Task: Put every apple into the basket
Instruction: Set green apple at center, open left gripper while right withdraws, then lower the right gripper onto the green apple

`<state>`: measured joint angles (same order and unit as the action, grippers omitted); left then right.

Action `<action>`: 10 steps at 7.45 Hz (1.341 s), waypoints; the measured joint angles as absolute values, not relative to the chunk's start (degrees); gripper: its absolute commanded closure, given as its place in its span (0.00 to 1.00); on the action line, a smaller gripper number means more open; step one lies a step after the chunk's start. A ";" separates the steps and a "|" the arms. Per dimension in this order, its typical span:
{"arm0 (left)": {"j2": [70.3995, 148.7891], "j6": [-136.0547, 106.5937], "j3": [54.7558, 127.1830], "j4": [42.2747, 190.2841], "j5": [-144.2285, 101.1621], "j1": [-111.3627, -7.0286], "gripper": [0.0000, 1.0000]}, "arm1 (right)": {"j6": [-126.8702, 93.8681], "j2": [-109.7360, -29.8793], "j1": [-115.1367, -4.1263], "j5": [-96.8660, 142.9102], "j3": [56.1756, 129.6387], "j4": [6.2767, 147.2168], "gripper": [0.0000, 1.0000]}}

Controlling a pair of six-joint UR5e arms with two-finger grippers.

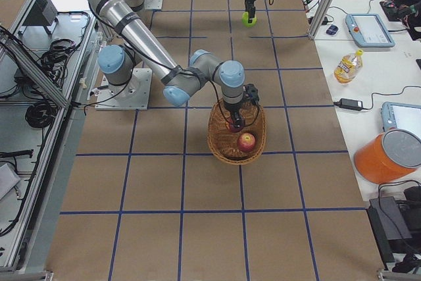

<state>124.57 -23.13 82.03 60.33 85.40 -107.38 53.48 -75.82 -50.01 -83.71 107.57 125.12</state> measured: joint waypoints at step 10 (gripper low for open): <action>111.43 -15.41 89.56 64.13 83.09 -96.81 0.00 | 2.51 -74.90 -90.20 -85.42 99.50 116.37 0.00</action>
<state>111.43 -15.41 89.56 64.13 83.09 -96.81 2.51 -74.90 -90.20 -85.42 99.50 116.37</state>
